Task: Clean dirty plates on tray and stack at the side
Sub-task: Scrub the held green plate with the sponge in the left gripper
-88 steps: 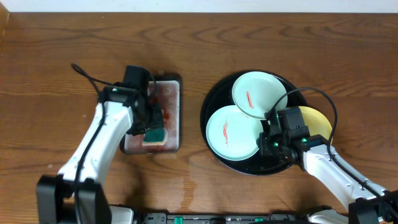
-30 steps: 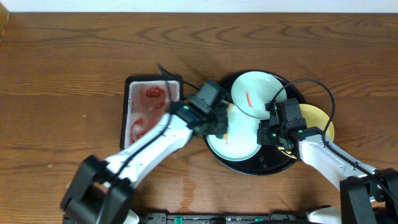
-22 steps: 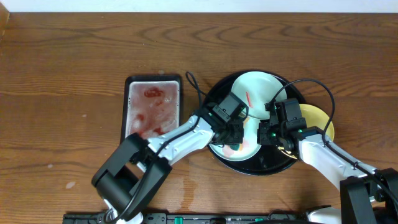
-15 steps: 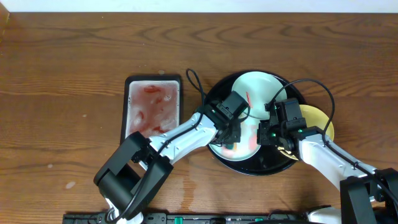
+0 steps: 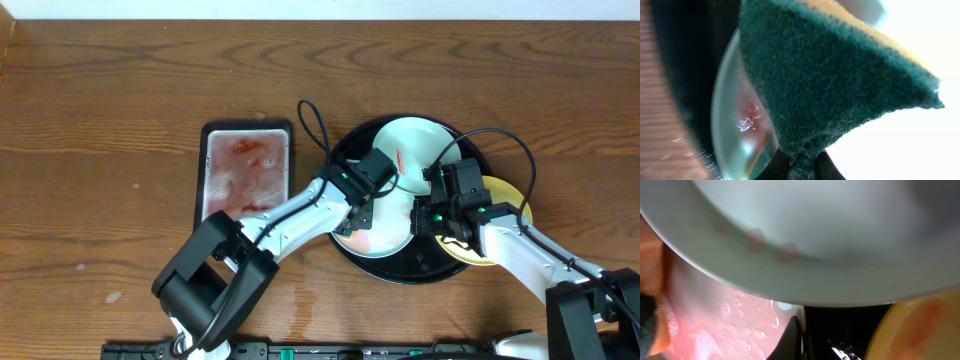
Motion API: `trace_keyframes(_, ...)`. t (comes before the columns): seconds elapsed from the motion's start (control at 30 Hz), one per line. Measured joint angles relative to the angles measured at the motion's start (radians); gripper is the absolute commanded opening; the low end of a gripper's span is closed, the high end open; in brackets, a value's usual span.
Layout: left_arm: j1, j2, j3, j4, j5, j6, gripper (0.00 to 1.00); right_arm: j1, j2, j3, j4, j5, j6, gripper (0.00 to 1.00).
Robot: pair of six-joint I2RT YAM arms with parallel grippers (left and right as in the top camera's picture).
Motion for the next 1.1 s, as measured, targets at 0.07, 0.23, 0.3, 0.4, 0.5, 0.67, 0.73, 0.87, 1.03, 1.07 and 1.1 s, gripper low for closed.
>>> trace_keyframes(0.07, 0.019, 0.003, -0.005, 0.042, 0.074, -0.002, 0.08, 0.000, 0.000, 0.000, 0.000, 0.001, 0.000, 0.01)
trace_keyframes(0.23, 0.033, 0.048, -0.008, 0.233, 0.295, -0.047, 0.08, 0.000, 0.000, 0.002, -0.003, 0.006, -0.001, 0.01)
trace_keyframes(0.3, 0.034, 0.064, -0.008, 0.281, 0.352, -0.054, 0.08, 0.000, 0.000, 0.002, -0.005, 0.008, -0.001, 0.01)
trace_keyframes(0.4, 0.039, 0.078, -0.008, 0.309, 0.414, -0.072, 0.08, 0.000, 0.000, 0.003, -0.006, 0.012, -0.002, 0.01)
trace_keyframes(0.5, 0.044, 0.088, -0.008, 0.321, 0.467, -0.084, 0.08, 0.000, 0.000, 0.003, -0.006, 0.014, -0.002, 0.01)
trace_keyframes(0.67, 0.043, 0.093, -0.008, 0.325, 0.492, -0.096, 0.08, 0.000, 0.000, 0.003, -0.006, 0.017, -0.006, 0.01)
trace_keyframes(0.73, 0.039, 0.093, -0.007, 0.328, 0.470, -0.099, 0.08, 0.000, 0.000, 0.003, -0.006, 0.017, -0.009, 0.01)
trace_keyframes(0.87, 0.023, 0.092, -0.012, 0.379, 0.435, -0.106, 0.07, 0.000, 0.000, 0.003, -0.007, 0.018, -0.012, 0.01)
trace_keyframes(1.03, 0.008, 0.103, -0.022, 0.478, 0.410, -0.115, 0.08, 0.000, 0.000, 0.003, -0.007, 0.018, -0.012, 0.01)
trace_keyframes(1.07, 0.007, 0.103, -0.022, 0.475, 0.403, -0.117, 0.08, 0.000, 0.000, 0.003, -0.007, 0.018, -0.012, 0.01)
trace_keyframes(1.1, 0.007, 0.103, -0.021, 0.466, 0.397, -0.117, 0.08, 0.000, 0.000, 0.003, -0.007, 0.017, -0.012, 0.01)
